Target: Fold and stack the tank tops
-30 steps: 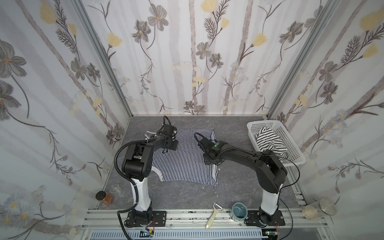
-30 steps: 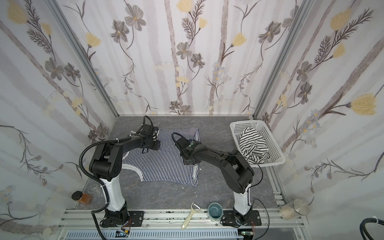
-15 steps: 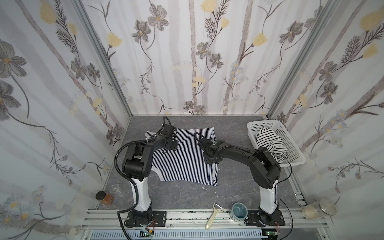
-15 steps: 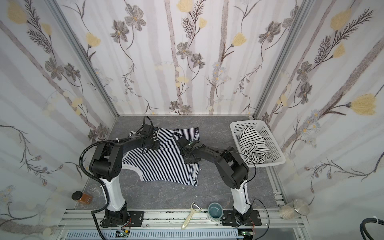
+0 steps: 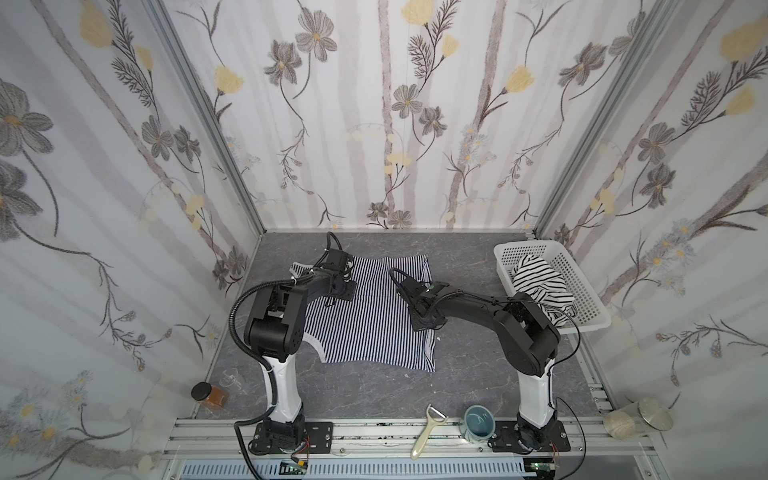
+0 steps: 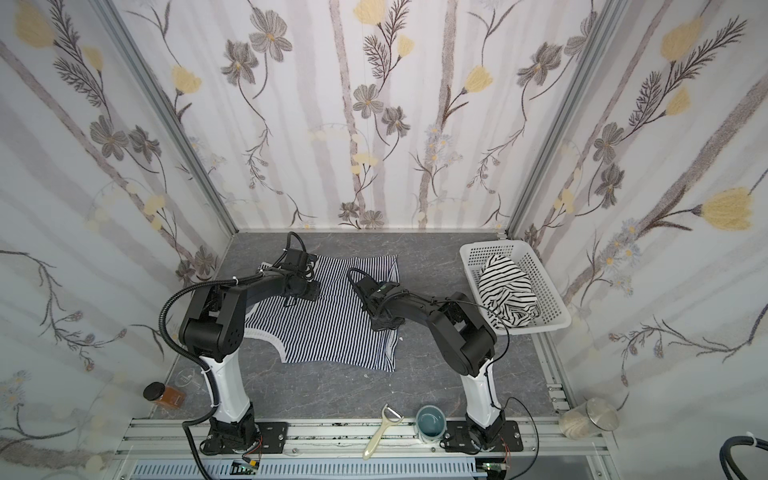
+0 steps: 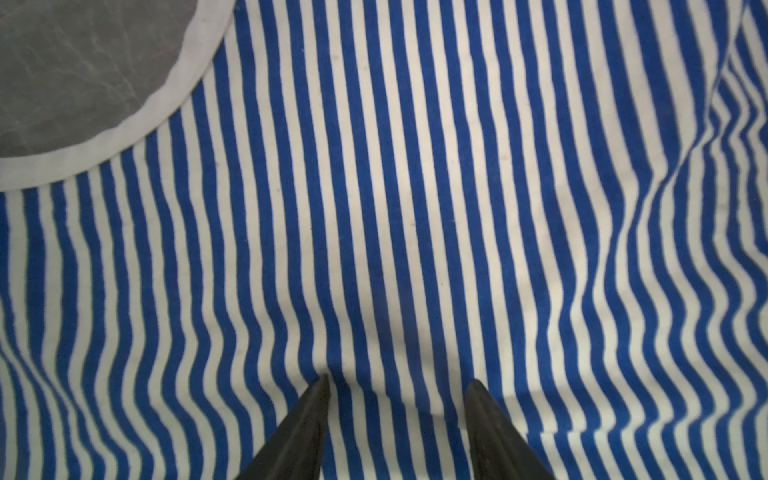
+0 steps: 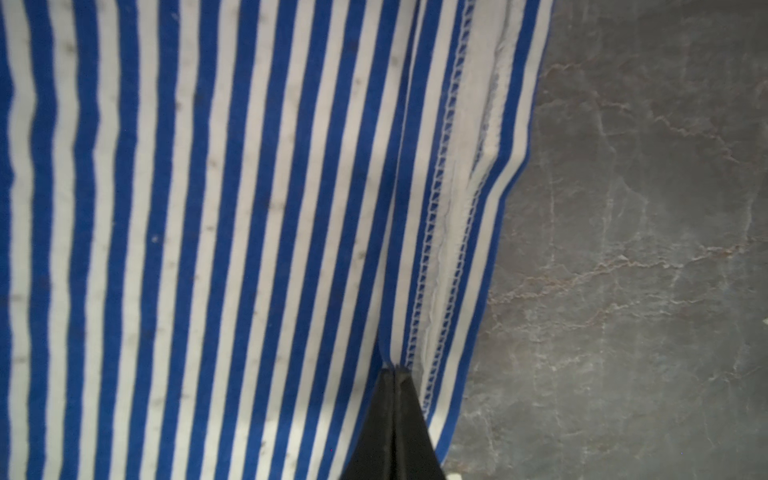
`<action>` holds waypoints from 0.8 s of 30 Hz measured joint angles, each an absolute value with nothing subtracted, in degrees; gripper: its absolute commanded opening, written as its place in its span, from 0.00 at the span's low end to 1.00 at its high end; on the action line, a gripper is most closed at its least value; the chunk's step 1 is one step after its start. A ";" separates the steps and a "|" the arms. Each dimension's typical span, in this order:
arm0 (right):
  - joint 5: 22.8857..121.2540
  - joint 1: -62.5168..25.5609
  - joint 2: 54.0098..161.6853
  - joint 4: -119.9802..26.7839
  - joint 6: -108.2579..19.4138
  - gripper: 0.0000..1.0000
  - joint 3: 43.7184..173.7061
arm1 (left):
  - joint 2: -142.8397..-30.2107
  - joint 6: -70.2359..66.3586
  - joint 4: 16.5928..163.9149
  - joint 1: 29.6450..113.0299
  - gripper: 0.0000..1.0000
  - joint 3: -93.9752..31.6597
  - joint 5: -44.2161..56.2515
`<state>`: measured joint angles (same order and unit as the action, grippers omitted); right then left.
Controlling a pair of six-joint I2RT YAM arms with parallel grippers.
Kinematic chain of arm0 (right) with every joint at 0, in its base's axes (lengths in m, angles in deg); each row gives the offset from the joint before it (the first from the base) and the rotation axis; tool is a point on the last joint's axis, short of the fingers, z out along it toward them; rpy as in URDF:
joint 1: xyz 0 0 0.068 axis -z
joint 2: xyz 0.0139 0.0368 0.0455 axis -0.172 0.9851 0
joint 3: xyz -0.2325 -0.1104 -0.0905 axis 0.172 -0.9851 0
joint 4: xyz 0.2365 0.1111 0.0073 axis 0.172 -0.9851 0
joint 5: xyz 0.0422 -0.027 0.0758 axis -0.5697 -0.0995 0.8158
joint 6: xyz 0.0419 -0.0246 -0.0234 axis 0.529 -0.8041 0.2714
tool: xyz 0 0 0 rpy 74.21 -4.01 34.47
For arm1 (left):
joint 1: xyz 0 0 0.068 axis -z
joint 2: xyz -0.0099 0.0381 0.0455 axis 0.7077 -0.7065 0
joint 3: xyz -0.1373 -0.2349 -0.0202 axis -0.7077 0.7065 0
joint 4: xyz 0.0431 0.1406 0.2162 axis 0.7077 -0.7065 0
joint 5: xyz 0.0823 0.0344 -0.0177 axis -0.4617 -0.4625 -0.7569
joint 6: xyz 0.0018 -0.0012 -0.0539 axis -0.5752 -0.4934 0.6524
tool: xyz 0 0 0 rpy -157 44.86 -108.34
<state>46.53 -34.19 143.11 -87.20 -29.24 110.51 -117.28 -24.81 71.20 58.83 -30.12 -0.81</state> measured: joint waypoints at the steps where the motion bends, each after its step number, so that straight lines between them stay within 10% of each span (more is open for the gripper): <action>1: 46.40 -33.99 142.87 -87.17 -29.24 0.00 110.16 | -117.28 -24.81 71.20 58.83 0.54 -30.12 -0.83; 24: 45.20 -31.72 129.39 -85.58 -27.62 0.30 99.40 | -117.66 -25.88 71.16 58.98 0.54 -30.82 -1.53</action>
<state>45.20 -31.72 129.39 -85.58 -27.62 99.40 -117.66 -25.88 71.16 58.98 -30.82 -1.53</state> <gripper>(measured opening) 0.302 0.544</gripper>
